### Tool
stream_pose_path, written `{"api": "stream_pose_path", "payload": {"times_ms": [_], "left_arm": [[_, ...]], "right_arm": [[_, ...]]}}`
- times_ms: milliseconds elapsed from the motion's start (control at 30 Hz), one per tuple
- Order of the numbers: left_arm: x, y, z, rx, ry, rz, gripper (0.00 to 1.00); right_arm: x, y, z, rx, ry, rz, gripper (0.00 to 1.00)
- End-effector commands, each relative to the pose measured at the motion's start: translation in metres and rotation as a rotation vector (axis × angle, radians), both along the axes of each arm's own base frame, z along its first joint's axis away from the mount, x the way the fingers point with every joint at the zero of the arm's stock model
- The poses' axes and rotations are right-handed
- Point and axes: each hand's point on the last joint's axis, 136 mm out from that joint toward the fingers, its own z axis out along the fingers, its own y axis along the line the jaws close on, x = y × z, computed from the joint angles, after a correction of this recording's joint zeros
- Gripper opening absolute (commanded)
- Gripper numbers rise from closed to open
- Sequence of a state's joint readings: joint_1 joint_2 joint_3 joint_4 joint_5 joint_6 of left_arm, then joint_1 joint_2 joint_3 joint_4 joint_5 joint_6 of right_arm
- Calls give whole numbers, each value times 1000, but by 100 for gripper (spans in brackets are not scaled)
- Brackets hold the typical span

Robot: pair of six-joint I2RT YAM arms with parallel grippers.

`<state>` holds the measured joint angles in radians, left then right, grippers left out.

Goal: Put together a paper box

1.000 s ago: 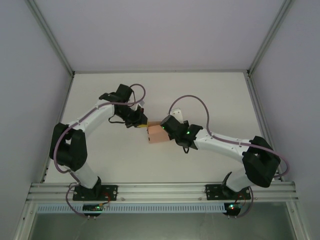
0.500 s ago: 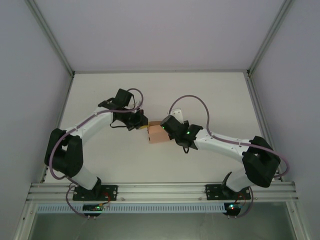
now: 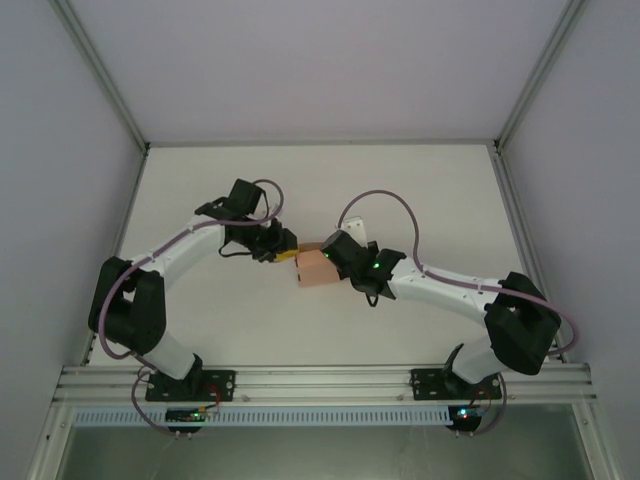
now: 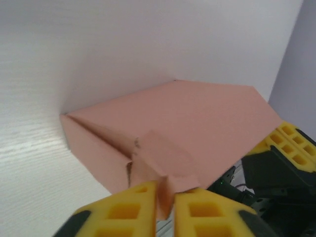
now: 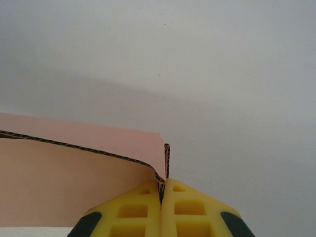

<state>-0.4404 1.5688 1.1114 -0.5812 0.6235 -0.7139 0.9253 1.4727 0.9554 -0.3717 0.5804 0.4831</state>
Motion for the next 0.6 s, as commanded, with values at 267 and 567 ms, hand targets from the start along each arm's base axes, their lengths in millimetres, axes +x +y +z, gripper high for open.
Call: {"api": "stream_pose_path", "payload": {"times_ms": [267, 567], "left_arm": [[-11, 11, -5, 197, -65, -62, 40], [-10, 0, 10, 227, -132, -103, 46]], "right_arm": [[-20, -11, -30, -60, 120, 25, 0], [-20, -9, -31, -60, 121, 29, 0]]}}
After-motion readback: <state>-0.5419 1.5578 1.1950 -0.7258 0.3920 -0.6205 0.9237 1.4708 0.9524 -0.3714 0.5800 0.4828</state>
